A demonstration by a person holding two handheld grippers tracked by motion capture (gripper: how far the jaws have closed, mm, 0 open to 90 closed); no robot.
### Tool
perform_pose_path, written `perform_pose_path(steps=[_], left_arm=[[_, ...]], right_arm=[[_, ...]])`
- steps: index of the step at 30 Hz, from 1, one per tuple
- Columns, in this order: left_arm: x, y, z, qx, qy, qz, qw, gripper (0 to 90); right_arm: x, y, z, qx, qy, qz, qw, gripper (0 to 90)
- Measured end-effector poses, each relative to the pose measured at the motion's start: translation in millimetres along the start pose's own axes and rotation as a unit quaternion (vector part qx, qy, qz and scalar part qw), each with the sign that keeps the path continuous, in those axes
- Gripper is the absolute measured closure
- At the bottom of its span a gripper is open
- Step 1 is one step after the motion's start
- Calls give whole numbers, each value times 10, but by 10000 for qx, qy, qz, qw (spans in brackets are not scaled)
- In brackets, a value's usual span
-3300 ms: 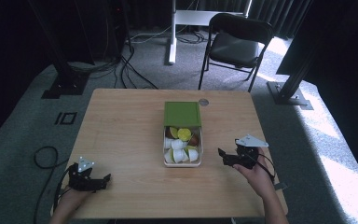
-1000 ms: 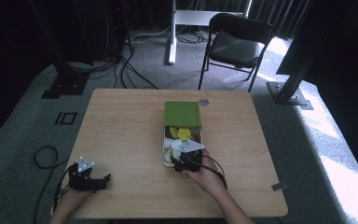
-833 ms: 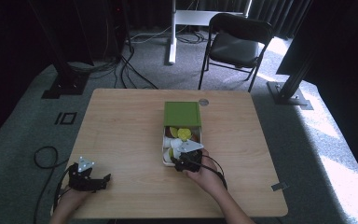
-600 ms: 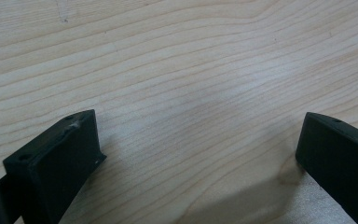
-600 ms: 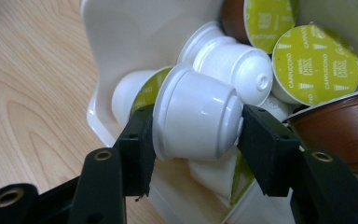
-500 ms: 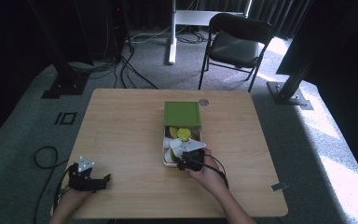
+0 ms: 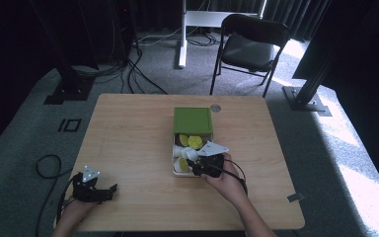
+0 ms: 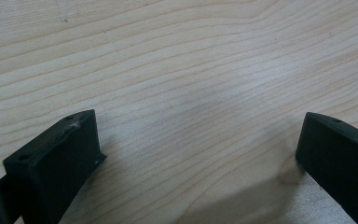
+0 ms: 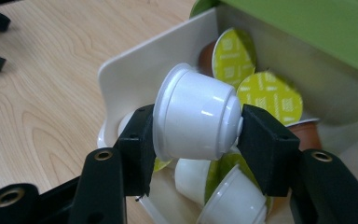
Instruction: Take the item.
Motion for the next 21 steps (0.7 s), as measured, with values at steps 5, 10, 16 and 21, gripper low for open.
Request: perform_pose_path(steps=[5, 10, 16, 21], left_arm=[[0, 1, 1, 0, -5, 4, 10000, 7], [-1, 0, 2, -4, -15, 3, 10000, 7], [-1, 0, 2, -2, -16, 2, 10000, 7], [-1, 0, 2, -2, -16, 2, 10000, 7]], right_arm=[[-70, 73, -65, 29, -97, -202, 9997, 475], [-139, 149, -159, 169, -109, -388, 9990, 475], [-168, 240, -287, 472, -99, -569, 9972, 475], [-170, 318, -444, 707, -134, -695, 9950, 475]])
Point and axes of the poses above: each handheld gripper's, and its own axes: y roughly backward along the jaws, x roughly out of its underside, z roughly to its left, the point moved 3 cm from there along -y, roughly forward along the jaws, and after that the axes turned 13 degrees about y, right-handed, at the moved point
